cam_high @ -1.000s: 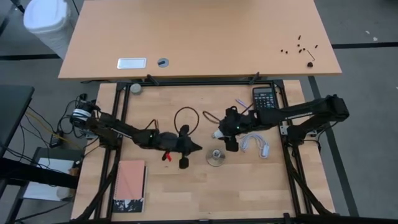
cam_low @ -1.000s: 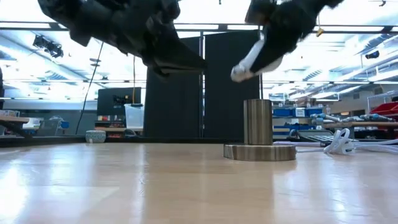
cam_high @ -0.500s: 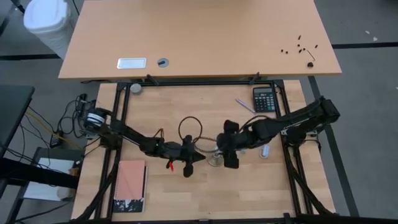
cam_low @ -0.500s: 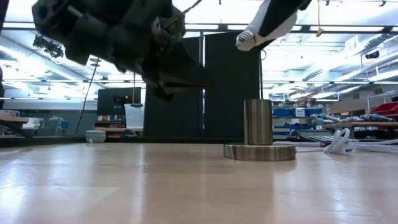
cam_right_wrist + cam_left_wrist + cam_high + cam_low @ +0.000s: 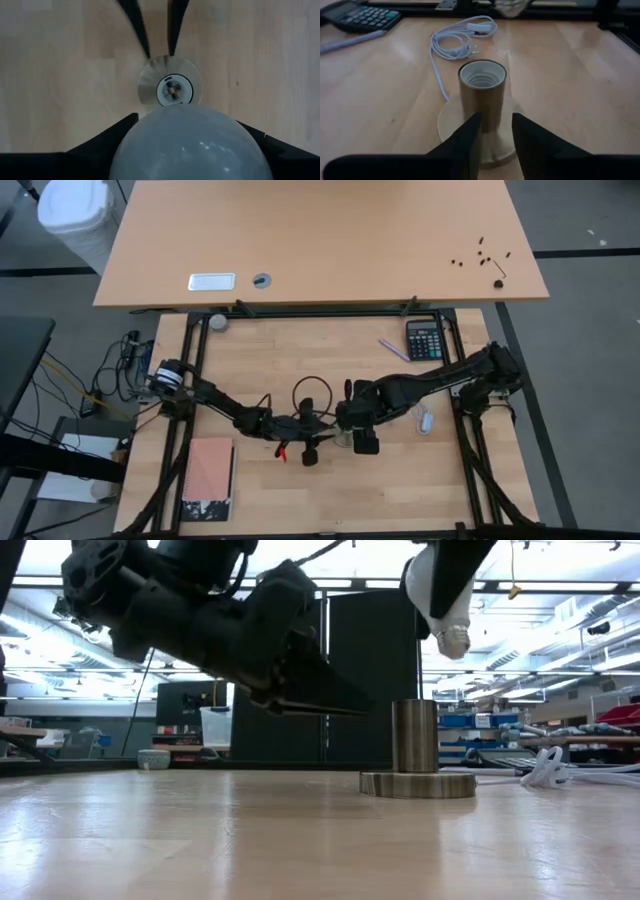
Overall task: Screw lightbulb
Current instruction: Insert the lightbulb on the lamp
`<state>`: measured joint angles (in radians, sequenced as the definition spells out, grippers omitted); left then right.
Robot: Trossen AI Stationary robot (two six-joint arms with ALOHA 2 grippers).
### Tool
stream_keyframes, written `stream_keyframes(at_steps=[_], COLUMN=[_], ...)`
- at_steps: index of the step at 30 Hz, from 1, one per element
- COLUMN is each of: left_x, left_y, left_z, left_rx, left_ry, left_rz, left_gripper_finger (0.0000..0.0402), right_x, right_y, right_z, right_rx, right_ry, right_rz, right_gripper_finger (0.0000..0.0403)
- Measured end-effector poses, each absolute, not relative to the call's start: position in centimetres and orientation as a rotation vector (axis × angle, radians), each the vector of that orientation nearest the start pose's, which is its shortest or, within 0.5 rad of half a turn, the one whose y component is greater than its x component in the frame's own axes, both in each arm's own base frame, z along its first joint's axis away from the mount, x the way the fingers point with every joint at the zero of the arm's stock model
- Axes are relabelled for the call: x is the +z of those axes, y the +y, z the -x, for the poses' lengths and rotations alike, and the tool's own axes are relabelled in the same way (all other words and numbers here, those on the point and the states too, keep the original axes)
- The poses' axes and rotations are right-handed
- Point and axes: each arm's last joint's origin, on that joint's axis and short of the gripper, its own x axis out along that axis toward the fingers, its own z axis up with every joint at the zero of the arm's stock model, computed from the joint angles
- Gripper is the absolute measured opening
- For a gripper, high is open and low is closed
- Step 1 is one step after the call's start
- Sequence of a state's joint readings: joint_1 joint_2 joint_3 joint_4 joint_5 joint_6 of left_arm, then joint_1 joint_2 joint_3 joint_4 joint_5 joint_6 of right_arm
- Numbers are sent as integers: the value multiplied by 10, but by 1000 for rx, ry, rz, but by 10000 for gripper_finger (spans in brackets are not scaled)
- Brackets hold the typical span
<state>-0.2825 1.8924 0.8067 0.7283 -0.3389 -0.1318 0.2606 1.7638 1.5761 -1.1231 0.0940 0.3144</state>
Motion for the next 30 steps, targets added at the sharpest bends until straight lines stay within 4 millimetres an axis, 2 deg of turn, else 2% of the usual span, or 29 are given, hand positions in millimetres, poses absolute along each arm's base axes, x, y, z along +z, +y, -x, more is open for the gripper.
stream_keyframes(at_steps=[3, 7, 12, 20, 30], left_x=[135, 132, 130, 107, 104], left_y=[-92, -89, -89, -92, -92], left_z=[-351, -351, -349, -355, -356], left_rx=[66, 77, 59, 44, 71], left_ry=[336, 363, 389, 379, 358], left_rz=[-55, -64, -61, 6, 25], left_gripper_finger=[116, 113, 113, 113, 113], right_x=[279, 277, 279, 271, 233], right_y=[83, 80, 81, 83, 80], right_z=[-339, -339, -347, -359, -352], right_rx=[-63, -65, -48, -20, -45], right_ry=[1323, 1327, 1240, 1160, 1198], right_rz=[-32, -13, 10, 68, 85], right_gripper_finger=[262, 268, 267, 270, 267])
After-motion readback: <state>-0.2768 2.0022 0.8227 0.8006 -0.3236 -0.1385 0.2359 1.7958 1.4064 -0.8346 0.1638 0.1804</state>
